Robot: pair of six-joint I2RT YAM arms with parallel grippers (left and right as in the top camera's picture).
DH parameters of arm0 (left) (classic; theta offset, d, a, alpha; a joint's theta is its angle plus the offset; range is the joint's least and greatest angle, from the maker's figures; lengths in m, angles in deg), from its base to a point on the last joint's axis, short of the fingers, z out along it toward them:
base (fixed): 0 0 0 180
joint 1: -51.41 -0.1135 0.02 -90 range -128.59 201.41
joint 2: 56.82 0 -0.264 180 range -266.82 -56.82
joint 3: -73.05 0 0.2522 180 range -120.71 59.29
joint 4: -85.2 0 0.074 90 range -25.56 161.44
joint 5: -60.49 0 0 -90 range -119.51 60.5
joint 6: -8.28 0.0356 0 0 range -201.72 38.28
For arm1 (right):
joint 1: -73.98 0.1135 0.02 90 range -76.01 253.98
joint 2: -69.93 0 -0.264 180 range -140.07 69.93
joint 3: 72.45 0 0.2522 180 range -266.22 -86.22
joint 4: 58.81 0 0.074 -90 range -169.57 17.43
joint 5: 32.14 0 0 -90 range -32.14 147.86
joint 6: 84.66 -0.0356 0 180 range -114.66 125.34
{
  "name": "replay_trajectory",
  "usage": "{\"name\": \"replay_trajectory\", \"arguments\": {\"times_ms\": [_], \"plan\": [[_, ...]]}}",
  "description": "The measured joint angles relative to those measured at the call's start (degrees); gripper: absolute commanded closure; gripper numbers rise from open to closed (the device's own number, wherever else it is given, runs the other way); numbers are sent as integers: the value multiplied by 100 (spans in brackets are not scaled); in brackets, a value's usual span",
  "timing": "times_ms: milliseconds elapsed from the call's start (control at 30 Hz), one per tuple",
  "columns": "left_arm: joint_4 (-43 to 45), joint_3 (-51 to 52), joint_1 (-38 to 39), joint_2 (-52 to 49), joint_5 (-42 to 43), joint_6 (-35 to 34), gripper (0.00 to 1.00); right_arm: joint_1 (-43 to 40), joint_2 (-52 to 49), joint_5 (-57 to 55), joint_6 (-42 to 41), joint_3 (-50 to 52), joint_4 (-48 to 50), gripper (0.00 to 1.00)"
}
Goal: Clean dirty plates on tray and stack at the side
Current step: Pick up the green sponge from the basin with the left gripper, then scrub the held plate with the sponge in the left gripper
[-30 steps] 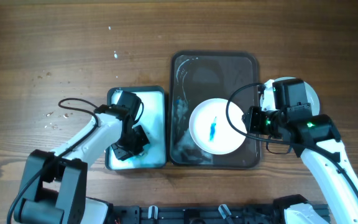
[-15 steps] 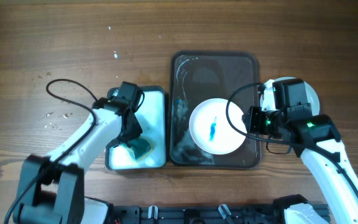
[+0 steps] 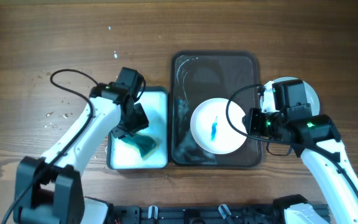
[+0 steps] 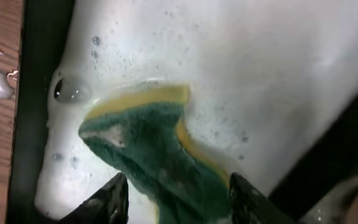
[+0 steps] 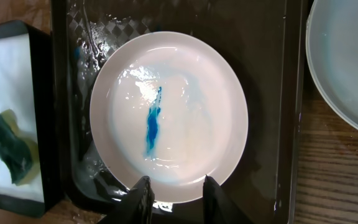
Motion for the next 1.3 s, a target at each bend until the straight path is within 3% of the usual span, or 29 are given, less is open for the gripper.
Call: {"name": "replay_trajectory", "arguments": {"times_ms": [133, 233, 267, 300, 433, 533, 667, 833, 933, 1033, 1100, 1300], "plan": [[63, 184, 46, 31, 59, -39, 66, 0, 0, 0, 0, 0, 0, 70], [717, 820, 138, 26, 81, -306, 73, 0, 0, -9, 2, 0, 7, 58], [1119, 1158, 175, 26, 79, -428, 95, 0, -4, -61, 17, 0, 24, 57], [1340, 1283, 177, 48, 76, -470, 96, 0, -9, -140, 33, 0, 22, 56], [1644, 1497, 177, 133, 31, -560, 96, 0, -164, -525, -13, 0, 107, 56], [1285, 1309, 149, 127, 35, -404, 96, 0, -378, -621, -96, 0, 247, 56], [236, 295, 142, 168, 35, 33, 96, -170, -887, -645, -374, 0, 424, 60], [-387, -1292, 376, 420, 59, 616, 96, -549, -1725, -247, -190, 0, 769, 61], [-142, -1591, 658, 514, 212, 741, 96, -667, -2107, 57, 197, 0, 931, 65], [422, -1624, 1233, 437, 450, 824, 96, -667, -2538, 254, 459, 0, 981, 87], [675, -1624, 1506, 295, 509, 837, 96, -667, -2859, 295, 535, 0, 1069, 96], [1346, -1628, 2238, -881, 592, 846, 96, -678, -3270, 625, 643, -15, 1167, 96]]}}
